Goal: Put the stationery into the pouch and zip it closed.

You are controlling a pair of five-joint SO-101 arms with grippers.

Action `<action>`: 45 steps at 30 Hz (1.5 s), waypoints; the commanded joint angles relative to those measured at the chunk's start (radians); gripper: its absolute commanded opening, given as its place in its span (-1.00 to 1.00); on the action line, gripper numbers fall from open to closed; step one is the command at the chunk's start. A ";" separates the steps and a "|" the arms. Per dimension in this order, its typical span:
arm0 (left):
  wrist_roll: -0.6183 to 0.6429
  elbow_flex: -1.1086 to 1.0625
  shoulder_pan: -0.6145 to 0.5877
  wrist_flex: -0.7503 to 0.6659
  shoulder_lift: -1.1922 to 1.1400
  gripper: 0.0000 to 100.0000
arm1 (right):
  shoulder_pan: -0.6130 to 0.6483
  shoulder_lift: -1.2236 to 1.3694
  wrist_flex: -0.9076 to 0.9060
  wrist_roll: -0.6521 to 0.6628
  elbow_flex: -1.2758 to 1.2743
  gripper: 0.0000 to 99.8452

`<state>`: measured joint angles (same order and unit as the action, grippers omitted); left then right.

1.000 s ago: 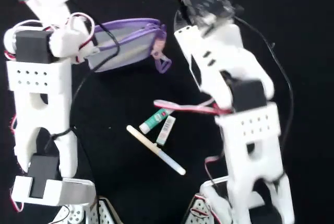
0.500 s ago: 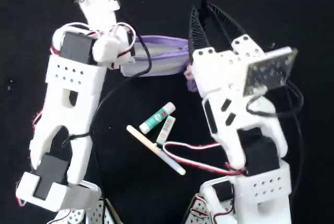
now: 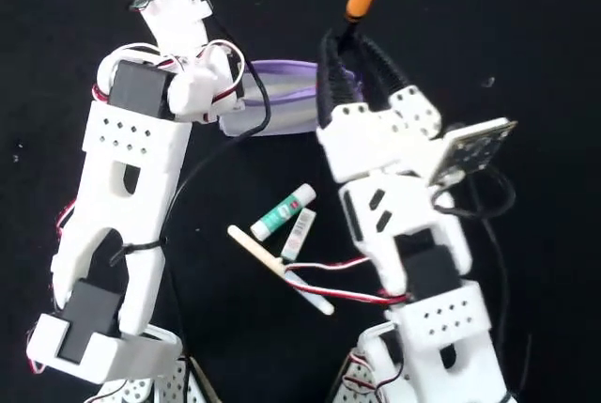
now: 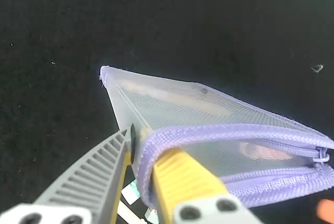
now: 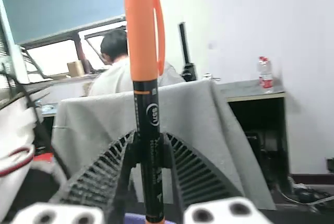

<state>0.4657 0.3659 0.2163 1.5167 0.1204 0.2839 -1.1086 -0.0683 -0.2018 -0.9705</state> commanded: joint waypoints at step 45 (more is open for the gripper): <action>0.017 -0.038 -0.015 -0.021 0.017 -0.94 | 0.021 0.249 0.485 -0.011 -0.114 -0.98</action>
<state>0.4718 0.3261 0.2102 1.5121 0.1281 0.3130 -0.8815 0.3859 -0.2079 -1.1147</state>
